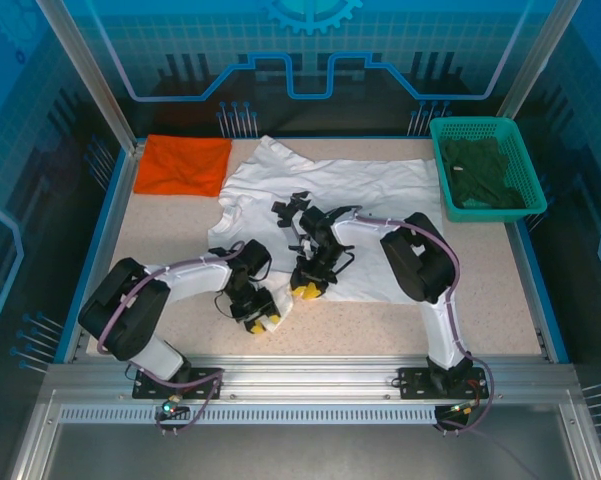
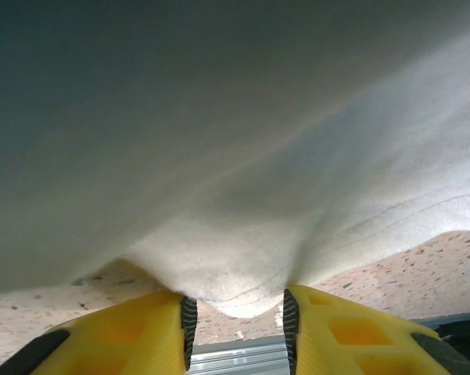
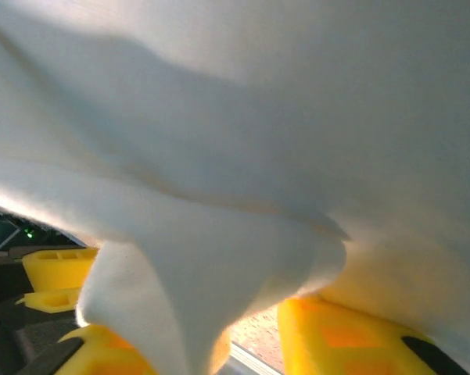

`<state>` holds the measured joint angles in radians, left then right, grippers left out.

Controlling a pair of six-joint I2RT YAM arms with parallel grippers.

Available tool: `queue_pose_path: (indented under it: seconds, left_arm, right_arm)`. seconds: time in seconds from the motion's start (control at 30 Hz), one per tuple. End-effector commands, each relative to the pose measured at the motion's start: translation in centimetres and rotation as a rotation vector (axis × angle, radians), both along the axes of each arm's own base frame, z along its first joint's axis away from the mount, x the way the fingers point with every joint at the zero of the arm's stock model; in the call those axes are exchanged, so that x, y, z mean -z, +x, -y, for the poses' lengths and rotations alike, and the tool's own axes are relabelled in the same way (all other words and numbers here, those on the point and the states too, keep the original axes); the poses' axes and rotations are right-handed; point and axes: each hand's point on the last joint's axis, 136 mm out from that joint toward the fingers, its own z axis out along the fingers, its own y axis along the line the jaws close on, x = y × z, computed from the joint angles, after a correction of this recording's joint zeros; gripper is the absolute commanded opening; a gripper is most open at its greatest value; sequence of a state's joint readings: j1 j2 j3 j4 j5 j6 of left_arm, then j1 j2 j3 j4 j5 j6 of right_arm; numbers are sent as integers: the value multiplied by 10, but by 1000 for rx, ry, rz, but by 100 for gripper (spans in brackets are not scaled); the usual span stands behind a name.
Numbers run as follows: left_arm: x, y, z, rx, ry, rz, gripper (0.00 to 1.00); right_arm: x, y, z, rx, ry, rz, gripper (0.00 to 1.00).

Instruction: Fold and stack the t-shirts

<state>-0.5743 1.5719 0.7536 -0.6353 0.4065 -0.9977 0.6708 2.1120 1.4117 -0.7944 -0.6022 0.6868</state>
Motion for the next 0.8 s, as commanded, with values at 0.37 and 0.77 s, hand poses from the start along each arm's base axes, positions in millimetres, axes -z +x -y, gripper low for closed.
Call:
queue_pose_path:
  seconds: [0.37,0.77]
  left_arm:
    - [0,18,-8,71,123,69,9]
    - [-15,-8,-28,261,119,79,0]
  right_arm:
    - [-54,7,143,417,-220,248,67]
    - [-36,-45,330,1022,-547,217,49]
